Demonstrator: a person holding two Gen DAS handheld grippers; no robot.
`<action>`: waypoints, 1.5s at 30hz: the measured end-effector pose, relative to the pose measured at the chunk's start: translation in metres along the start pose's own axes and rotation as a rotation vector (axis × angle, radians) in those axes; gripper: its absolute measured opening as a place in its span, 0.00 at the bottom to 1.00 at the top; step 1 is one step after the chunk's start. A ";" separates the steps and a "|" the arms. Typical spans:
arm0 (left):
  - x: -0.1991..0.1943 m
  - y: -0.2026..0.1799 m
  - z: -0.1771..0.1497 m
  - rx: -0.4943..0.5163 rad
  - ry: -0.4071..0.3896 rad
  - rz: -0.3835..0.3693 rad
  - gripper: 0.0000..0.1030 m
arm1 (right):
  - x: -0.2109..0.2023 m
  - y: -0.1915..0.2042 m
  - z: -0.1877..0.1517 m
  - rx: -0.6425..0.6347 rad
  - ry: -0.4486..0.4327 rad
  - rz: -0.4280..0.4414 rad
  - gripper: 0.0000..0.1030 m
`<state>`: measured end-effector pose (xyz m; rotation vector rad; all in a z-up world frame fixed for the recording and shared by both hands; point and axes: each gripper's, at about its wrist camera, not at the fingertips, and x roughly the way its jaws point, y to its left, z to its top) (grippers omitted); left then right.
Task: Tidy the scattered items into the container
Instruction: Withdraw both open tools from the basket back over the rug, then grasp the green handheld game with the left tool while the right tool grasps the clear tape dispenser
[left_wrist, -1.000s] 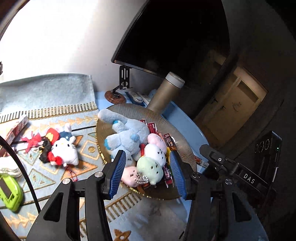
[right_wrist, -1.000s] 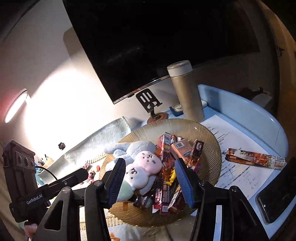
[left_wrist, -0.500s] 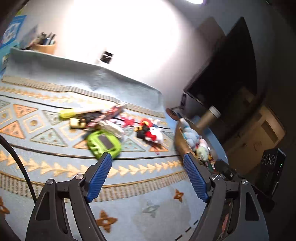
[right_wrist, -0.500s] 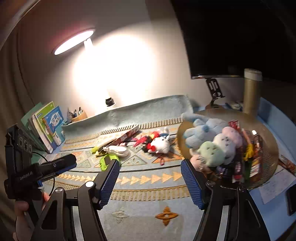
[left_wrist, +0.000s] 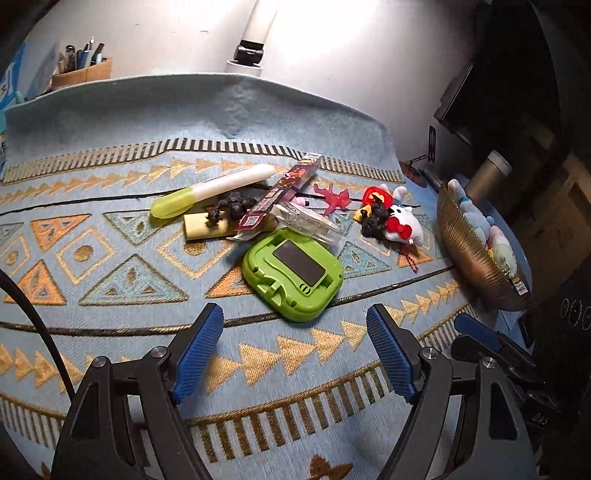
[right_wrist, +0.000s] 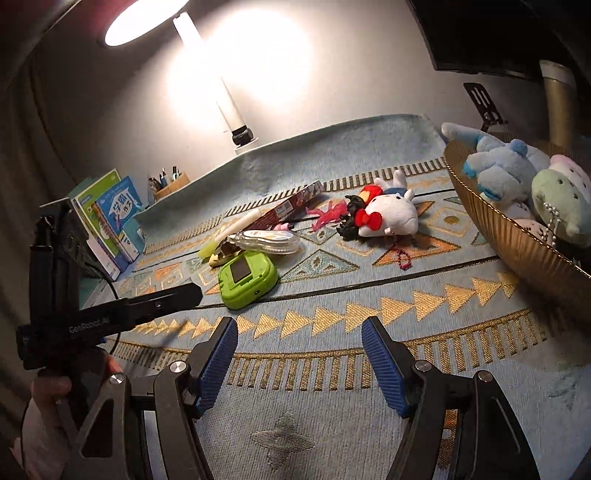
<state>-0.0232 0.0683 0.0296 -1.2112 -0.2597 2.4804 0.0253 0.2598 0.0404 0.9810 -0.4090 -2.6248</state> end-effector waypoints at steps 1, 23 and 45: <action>0.007 -0.003 0.004 0.021 0.000 0.012 0.76 | -0.002 -0.007 0.000 0.034 -0.009 0.011 0.66; 0.068 -0.047 0.022 0.319 0.076 0.145 0.78 | -0.002 -0.037 0.006 0.216 -0.008 0.167 0.67; -0.034 0.032 -0.010 0.001 -0.205 0.090 0.73 | 0.067 0.030 0.047 -0.059 0.206 -0.025 0.67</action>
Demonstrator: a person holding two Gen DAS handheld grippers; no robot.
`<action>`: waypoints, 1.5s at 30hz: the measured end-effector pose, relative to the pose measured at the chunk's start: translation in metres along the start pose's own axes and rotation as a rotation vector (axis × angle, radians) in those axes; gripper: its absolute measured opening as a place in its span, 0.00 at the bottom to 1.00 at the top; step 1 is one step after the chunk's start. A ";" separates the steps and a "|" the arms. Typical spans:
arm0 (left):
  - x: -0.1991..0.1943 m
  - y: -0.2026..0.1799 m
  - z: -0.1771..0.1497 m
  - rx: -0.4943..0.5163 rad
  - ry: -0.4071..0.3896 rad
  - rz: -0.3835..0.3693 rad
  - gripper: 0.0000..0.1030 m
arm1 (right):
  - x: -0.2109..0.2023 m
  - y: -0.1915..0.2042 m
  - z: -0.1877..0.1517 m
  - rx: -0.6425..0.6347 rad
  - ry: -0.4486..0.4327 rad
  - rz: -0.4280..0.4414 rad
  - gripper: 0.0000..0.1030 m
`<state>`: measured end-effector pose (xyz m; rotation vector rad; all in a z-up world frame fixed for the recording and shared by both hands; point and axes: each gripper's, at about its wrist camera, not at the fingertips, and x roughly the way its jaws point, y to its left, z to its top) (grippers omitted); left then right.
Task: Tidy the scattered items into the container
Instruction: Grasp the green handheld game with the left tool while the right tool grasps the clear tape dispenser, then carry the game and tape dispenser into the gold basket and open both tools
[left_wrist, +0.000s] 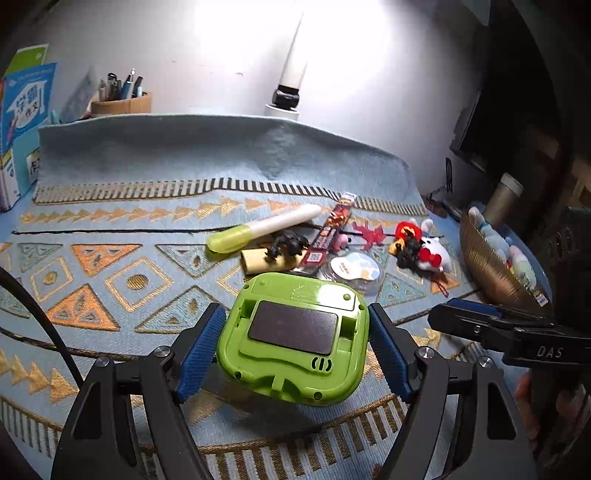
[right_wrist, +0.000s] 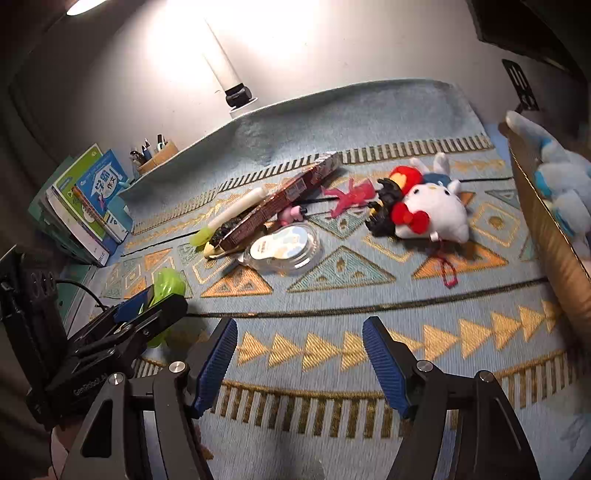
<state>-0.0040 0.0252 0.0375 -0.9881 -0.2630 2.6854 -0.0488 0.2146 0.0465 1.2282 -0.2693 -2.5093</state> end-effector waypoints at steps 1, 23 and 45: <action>-0.003 0.002 0.002 -0.009 -0.020 0.016 0.73 | 0.010 0.006 0.010 -0.057 0.009 -0.015 0.67; -0.011 0.039 0.005 -0.214 -0.049 -0.007 0.73 | 0.055 0.061 0.016 -0.323 0.100 0.020 0.67; -0.007 0.017 0.002 -0.087 -0.034 0.028 0.73 | -0.001 0.064 -0.019 -0.358 -0.047 -0.051 0.47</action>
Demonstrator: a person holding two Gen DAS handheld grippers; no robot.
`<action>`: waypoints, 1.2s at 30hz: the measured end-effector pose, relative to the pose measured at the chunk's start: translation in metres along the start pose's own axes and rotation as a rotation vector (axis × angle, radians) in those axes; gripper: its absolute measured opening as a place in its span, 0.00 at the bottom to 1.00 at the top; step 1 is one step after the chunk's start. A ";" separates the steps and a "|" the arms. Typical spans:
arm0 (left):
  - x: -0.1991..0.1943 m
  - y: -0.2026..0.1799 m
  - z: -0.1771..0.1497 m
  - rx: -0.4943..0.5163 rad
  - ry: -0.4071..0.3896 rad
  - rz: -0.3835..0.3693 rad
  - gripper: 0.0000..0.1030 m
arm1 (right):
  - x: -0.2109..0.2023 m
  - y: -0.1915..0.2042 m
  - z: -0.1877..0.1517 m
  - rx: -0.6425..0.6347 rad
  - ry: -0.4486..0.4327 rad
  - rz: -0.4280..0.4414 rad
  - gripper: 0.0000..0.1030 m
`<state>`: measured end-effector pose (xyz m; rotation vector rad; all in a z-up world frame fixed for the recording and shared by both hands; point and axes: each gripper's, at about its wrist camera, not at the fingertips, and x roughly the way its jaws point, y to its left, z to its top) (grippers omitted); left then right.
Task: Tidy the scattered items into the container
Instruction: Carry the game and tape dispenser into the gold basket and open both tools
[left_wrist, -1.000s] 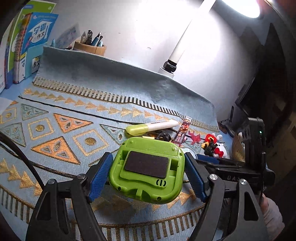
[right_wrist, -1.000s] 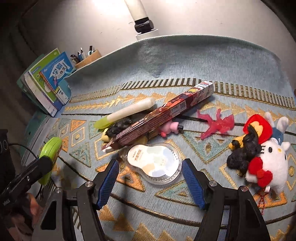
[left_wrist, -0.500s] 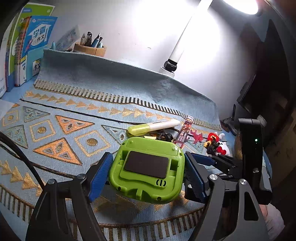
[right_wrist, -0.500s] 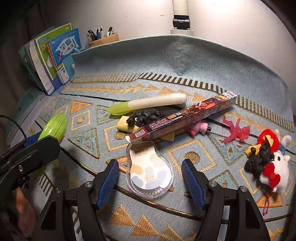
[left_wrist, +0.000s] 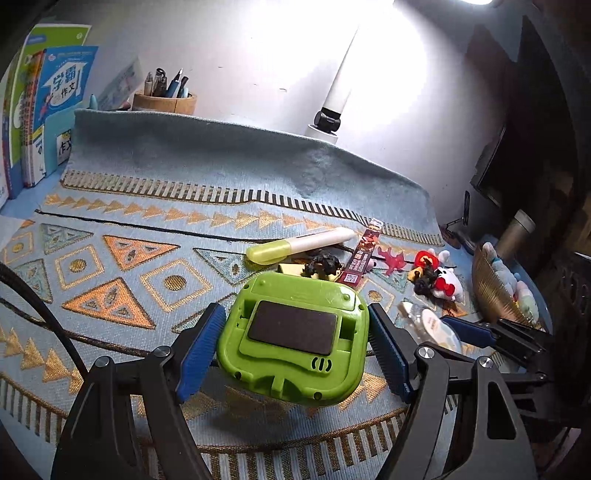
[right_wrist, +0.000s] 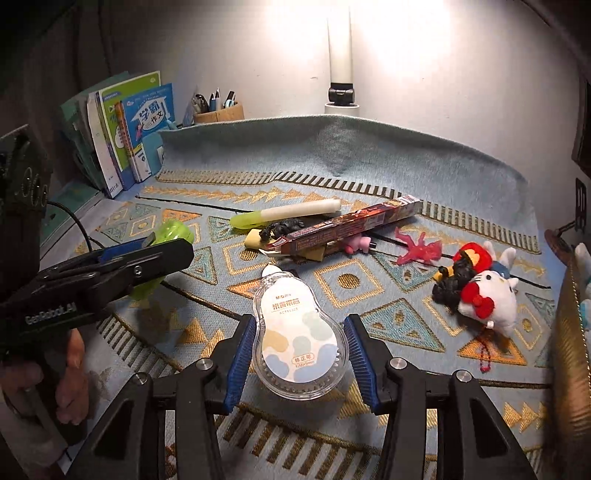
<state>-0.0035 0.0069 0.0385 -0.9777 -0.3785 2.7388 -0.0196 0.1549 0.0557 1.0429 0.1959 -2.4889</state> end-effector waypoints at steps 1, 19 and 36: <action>0.000 -0.003 0.000 0.015 0.001 -0.001 0.73 | -0.011 -0.001 -0.003 0.002 -0.015 -0.012 0.47; -0.025 -0.156 0.032 0.247 -0.042 -0.252 0.73 | -0.185 -0.068 -0.032 0.087 -0.279 -0.237 0.47; 0.076 -0.292 0.047 0.320 0.097 -0.457 0.73 | -0.221 -0.237 -0.056 0.509 -0.283 -0.491 0.47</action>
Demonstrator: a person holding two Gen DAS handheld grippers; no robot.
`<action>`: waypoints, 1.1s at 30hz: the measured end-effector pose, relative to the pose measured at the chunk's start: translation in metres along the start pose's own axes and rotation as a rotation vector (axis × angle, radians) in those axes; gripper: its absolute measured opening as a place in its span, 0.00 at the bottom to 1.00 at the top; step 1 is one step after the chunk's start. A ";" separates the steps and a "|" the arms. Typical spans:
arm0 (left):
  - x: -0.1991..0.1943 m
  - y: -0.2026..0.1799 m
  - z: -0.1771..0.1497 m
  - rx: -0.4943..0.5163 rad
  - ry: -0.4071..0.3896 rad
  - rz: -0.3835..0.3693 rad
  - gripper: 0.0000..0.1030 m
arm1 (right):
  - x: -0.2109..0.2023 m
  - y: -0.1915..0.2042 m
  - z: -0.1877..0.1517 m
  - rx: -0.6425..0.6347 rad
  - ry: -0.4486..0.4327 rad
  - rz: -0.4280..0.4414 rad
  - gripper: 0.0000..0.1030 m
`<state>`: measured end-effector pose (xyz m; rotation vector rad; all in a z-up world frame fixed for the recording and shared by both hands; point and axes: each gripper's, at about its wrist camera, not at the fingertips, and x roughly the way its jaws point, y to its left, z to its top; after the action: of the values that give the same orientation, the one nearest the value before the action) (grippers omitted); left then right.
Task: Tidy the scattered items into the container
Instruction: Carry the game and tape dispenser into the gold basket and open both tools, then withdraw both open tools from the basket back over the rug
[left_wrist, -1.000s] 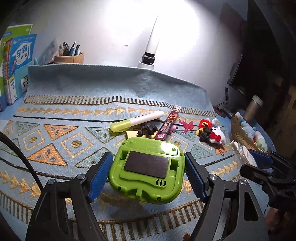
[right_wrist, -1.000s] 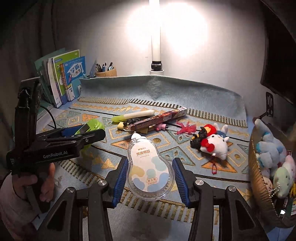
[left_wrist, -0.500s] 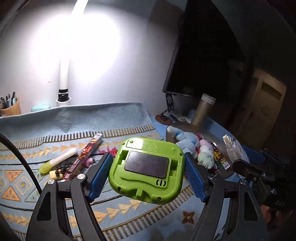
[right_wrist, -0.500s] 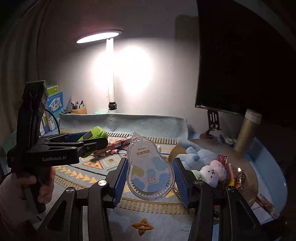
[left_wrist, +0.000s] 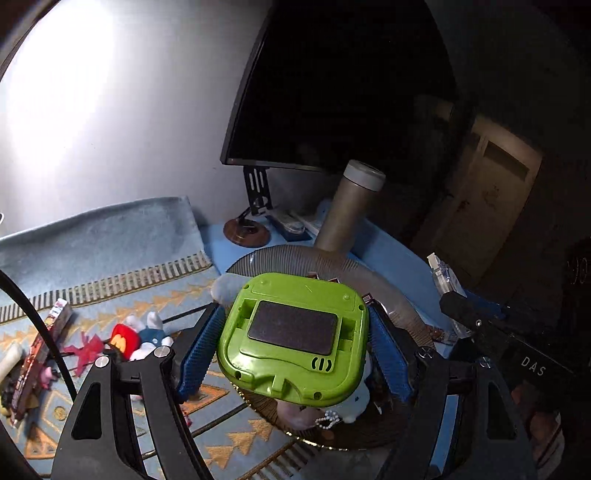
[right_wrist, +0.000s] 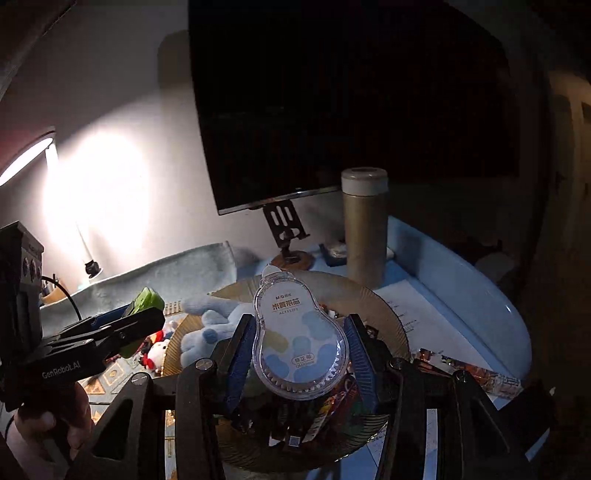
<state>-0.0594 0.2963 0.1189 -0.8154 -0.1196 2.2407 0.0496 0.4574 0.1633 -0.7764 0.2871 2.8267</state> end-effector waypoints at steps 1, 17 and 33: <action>0.007 -0.002 0.000 -0.001 0.004 -0.007 0.73 | 0.006 -0.005 0.001 0.020 0.012 0.011 0.47; -0.037 0.029 -0.009 -0.126 -0.005 -0.023 0.95 | -0.003 -0.007 -0.014 0.139 0.035 0.232 0.67; -0.182 0.164 -0.139 -0.382 -0.042 0.317 0.95 | -0.005 0.107 -0.088 0.019 0.211 0.456 0.73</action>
<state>0.0174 0.0340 0.0516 -1.0476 -0.4802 2.5767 0.0711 0.3325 0.1062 -1.1342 0.5906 3.1488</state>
